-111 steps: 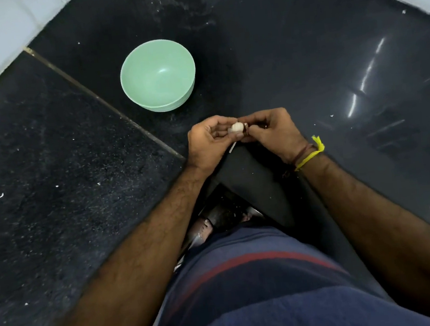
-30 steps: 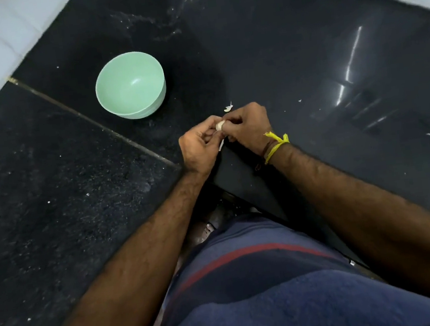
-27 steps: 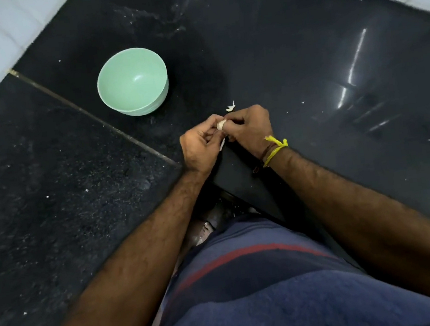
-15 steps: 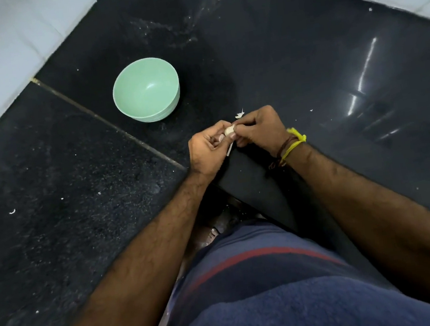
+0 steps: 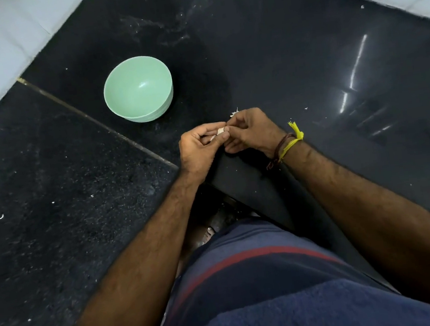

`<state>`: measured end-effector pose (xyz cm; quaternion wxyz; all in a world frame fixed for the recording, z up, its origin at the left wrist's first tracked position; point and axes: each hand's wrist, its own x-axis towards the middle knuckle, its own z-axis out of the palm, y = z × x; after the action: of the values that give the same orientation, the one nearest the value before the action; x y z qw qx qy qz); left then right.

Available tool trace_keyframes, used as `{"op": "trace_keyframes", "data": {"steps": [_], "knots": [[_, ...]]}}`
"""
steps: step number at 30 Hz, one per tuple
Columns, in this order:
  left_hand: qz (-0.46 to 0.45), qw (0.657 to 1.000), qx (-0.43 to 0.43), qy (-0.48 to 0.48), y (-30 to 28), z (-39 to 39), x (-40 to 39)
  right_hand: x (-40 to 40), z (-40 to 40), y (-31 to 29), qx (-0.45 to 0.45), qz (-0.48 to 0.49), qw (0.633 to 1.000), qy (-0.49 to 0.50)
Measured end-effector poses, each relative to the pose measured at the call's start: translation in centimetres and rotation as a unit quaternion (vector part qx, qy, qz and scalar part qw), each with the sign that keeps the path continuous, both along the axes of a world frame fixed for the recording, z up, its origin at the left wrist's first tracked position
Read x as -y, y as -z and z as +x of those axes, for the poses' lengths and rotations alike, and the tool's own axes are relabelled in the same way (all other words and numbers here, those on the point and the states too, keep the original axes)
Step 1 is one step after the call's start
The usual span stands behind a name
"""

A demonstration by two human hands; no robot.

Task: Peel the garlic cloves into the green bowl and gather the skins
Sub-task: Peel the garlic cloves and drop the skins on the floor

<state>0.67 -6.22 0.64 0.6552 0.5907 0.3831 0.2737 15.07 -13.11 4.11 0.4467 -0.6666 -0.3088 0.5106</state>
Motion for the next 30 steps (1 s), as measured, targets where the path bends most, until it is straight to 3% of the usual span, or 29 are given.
{"op": "trace_keyframes", "data": {"steps": [9,13,17,20,26,30], "knots": [[0.106,0.993,-0.037,-0.031,0.2,0.5,1.4,0.3,-1.8,1.8,0.127,0.062,0.985,0.098],[0.189,0.978,-0.082,-0.042,0.6,0.6,1.8,0.5,-2.3,2.1,0.216,0.087,0.968,0.089],[0.267,0.951,-0.130,-0.088,0.5,0.9,2.3,0.7,-2.8,2.3,0.230,0.083,0.963,0.113],[0.252,0.954,-0.129,-0.099,0.4,0.9,2.3,0.8,-2.5,2.2,0.181,0.083,0.975,0.099],[0.104,0.987,-0.062,-0.108,-0.2,1.0,1.6,0.1,-1.2,1.0,0.002,0.059,0.992,0.108],[0.073,0.989,-0.051,-0.119,-0.1,1.0,1.1,0.2,-1.1,0.7,-0.039,0.052,0.993,0.102]]}}
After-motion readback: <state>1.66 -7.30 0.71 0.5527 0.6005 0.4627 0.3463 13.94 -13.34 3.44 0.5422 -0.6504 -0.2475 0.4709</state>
